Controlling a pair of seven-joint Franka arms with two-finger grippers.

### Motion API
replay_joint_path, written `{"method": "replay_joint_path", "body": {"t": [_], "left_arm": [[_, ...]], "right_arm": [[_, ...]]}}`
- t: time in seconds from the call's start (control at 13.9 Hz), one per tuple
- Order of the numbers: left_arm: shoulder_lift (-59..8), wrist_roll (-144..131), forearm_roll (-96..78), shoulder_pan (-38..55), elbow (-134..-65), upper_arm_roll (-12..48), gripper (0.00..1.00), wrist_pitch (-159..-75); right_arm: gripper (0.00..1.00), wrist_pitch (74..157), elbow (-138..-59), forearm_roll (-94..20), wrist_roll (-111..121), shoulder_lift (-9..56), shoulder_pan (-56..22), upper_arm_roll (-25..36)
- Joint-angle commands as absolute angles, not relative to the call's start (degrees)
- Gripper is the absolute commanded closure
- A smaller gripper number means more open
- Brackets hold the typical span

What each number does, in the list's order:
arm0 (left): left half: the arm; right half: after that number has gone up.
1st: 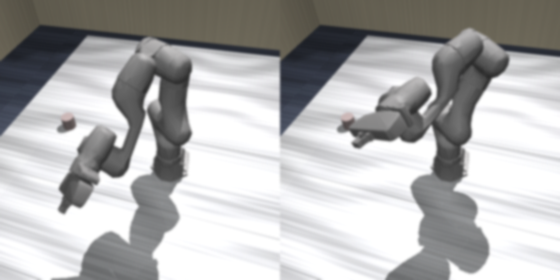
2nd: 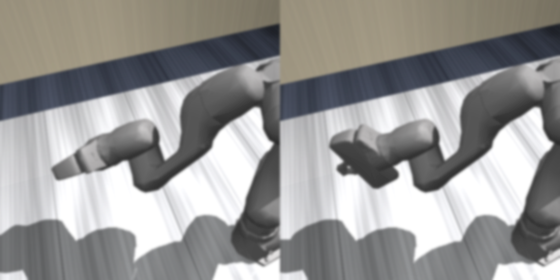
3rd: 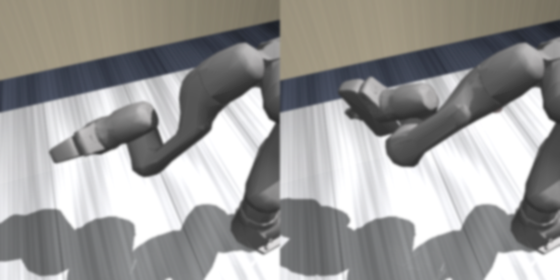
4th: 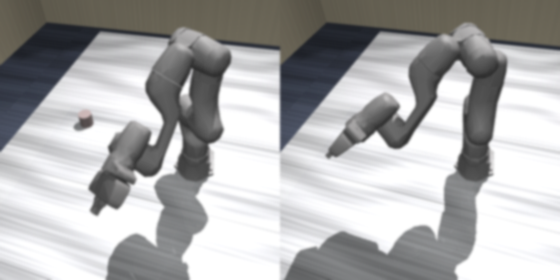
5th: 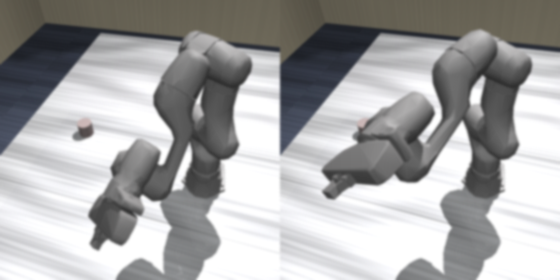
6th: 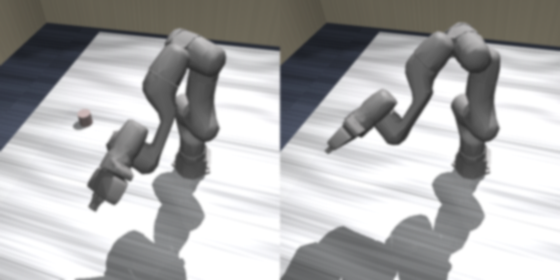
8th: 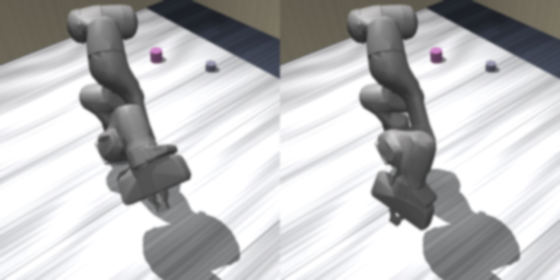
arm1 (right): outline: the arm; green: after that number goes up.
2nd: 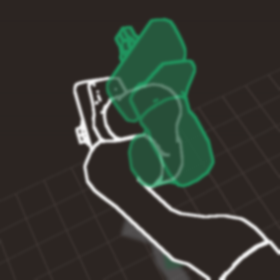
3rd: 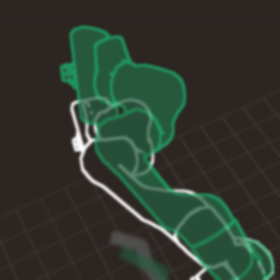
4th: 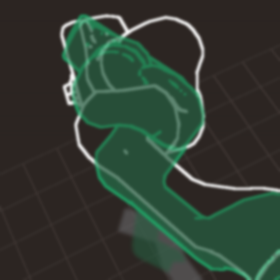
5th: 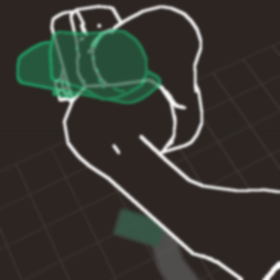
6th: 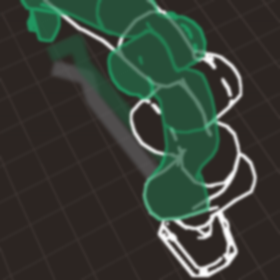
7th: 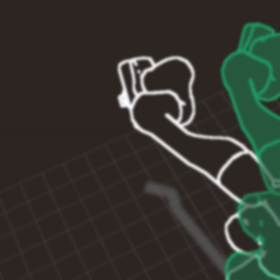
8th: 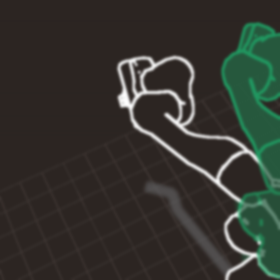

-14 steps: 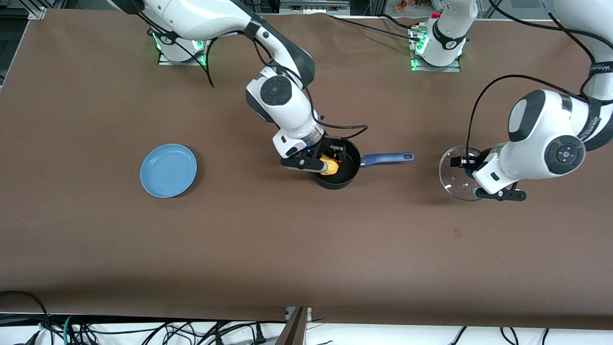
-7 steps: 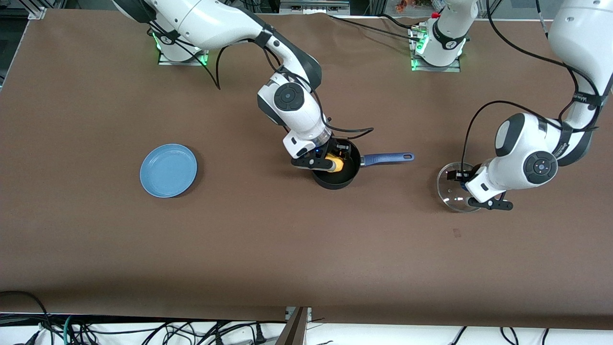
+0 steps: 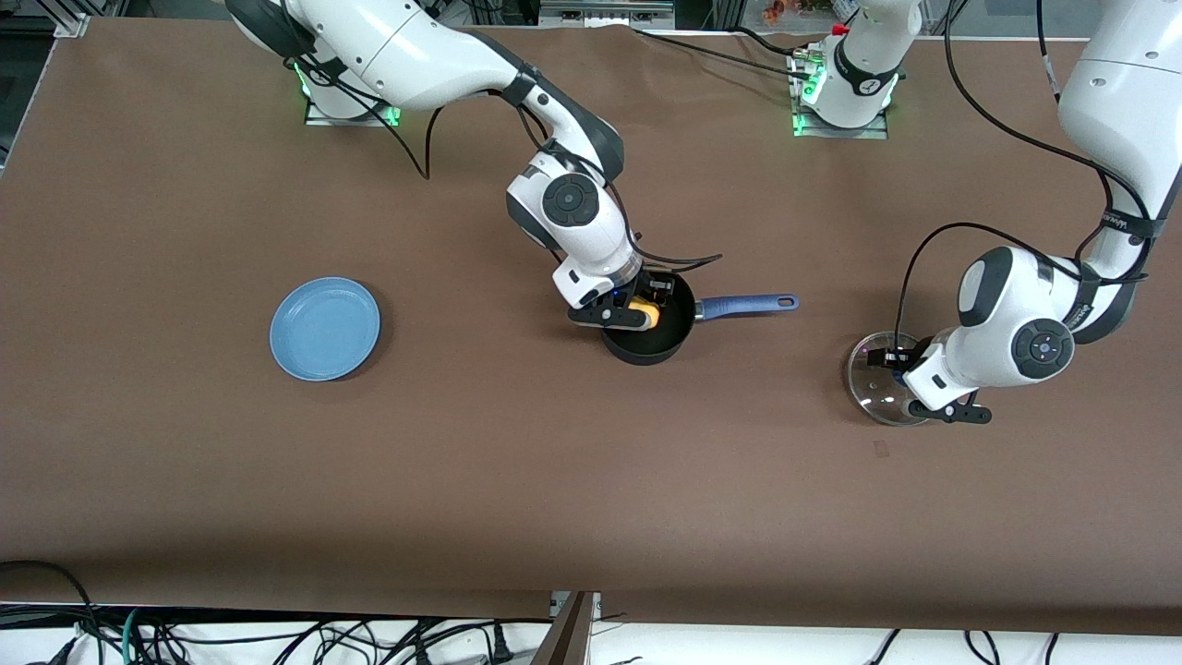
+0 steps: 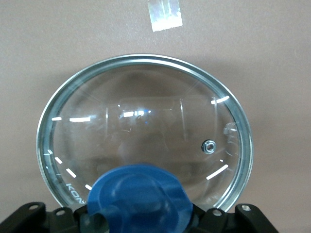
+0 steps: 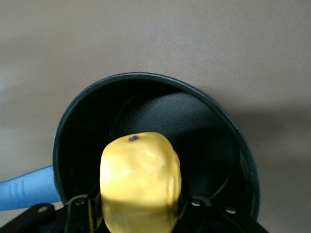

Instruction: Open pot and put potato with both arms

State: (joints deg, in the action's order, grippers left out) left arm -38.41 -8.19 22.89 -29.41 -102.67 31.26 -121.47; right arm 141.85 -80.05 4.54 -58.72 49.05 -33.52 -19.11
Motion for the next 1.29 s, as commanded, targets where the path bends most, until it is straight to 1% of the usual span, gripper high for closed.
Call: {"method": "replay_joint_path", "body": {"t": [0.0, 0.14, 0.43, 0.57, 0.72, 0.93, 1.08, 1.22], "left_arm": [[-39.11, -7.21, 24.35, -29.53, -100.90, 31.29, 0.02, -121.03], [-38.94, -7.21, 24.35, -29.53, -100.90, 31.29, 0.00, -121.03], [-38.41, -7.03, 23.82, -29.88, -100.81, 31.29, 0.00, -120.94], [-36.14, -6.68, 23.55, -30.93, -100.81, 31.81, 0.00, -120.33], [-32.01, -6.68, 23.29, -30.94, -100.90, 33.30, 0.00, -118.32], [-23.15, -6.50, 16.55, -31.81, -100.81, 36.47, 0.00, -111.38], [-16.38, -4.14, 13.81, -31.73, -100.11, 38.22, 0.00, -106.37], [-11.97, -3.96, 11.62, -31.73, -97.31, 40.33, 0.00, -98.83]], "right_arm": [[0.00, 141.42, -78.22, 6.15, -58.80, 49.66, -34.19, -18.72], [0.00, 138.45, -78.05, 6.50, -58.80, 48.17, -34.01, -18.81], [0.00, 125.98, -75.51, 6.59, -57.92, 42.29, -31.12, -18.19], [0.00, 119.83, -75.32, 6.50, -52.85, 38.25, -27.79, -18.19], [0.00, 113.32, -75.32, 6.42, -44.51, 34.91, -23.58, -18.28], [0.00, 103.04, -75.32, 6.59, -33.96, 30.16, -17.95, -18.11], [0.00, 97.76, -75.32, 6.59, -25.79, 27.35, -14.34, -16.01], [0.00, 93.36, -75.32, 6.24, -16.40, 24.45, -10.83, -13.54]]}}
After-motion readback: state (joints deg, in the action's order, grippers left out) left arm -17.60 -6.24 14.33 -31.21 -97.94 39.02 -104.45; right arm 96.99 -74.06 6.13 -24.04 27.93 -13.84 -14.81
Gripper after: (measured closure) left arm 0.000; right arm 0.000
